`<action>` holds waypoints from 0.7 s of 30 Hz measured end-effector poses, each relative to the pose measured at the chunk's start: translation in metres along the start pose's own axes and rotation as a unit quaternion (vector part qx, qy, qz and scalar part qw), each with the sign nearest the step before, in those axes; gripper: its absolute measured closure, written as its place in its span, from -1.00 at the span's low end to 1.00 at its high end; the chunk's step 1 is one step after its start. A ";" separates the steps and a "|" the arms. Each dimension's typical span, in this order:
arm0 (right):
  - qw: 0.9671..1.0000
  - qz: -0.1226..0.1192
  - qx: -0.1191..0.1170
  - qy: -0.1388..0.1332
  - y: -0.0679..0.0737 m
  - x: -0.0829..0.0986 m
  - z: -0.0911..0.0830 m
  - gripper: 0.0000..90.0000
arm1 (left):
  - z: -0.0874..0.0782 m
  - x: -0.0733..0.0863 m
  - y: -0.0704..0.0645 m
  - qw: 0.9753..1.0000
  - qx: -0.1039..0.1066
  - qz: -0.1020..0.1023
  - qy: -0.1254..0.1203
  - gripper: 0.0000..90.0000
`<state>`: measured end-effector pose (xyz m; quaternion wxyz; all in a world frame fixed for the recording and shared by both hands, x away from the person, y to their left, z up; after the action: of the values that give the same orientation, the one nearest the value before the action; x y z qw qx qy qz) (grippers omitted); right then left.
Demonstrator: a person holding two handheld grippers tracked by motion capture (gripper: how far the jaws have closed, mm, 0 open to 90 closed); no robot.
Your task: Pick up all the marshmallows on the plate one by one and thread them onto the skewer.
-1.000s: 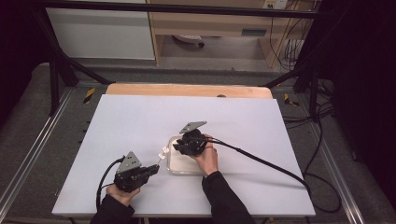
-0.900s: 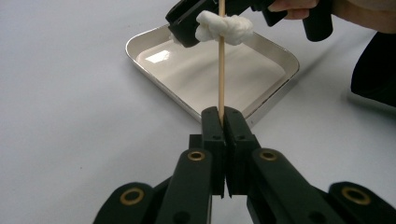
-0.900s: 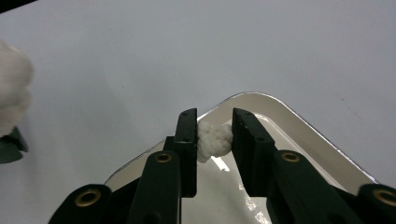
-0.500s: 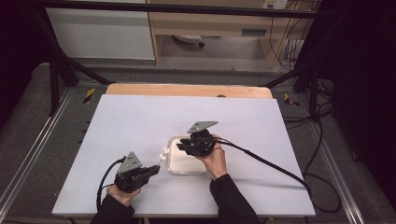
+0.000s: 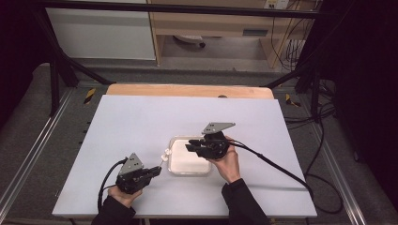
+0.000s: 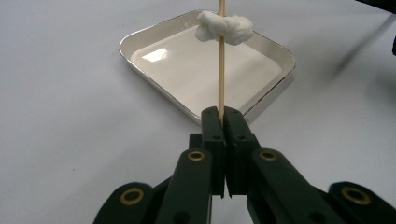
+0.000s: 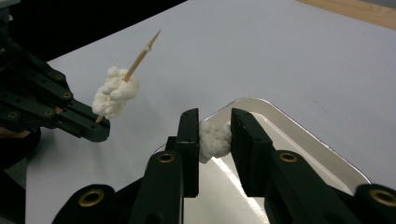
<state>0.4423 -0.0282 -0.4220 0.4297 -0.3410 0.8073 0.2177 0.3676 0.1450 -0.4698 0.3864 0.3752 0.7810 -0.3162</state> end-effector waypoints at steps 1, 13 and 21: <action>1.000 0.001 0.001 -0.001 0.000 -0.001 -0.002 0.64 | 0.000 0.000 0.000 1.000 0.000 0.000 0.000 0.96; 0.999 0.020 -0.014 -0.035 -0.004 -0.014 -0.031 0.65 | 0.001 0.000 -0.002 1.000 0.003 0.004 0.004 0.96; 0.997 0.036 -0.034 -0.058 -0.004 -0.026 -0.043 0.65 | 0.004 0.000 -0.006 1.000 0.006 0.011 0.007 0.96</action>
<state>0.4316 -0.0491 -0.3774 0.4557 -0.3132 0.7849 0.2795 0.3642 0.1386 -0.4711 0.3821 0.3886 0.7774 -0.3141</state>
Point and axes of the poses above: each handheld gripper's, and its own axes: z roughly forward along the jaws, x roughly out of its underside, y roughly to its left, the point moved 8 cm from there along z, roughly forward along the jaws, and after that the axes turned 12 degrees about x, right-handed, at the moved point
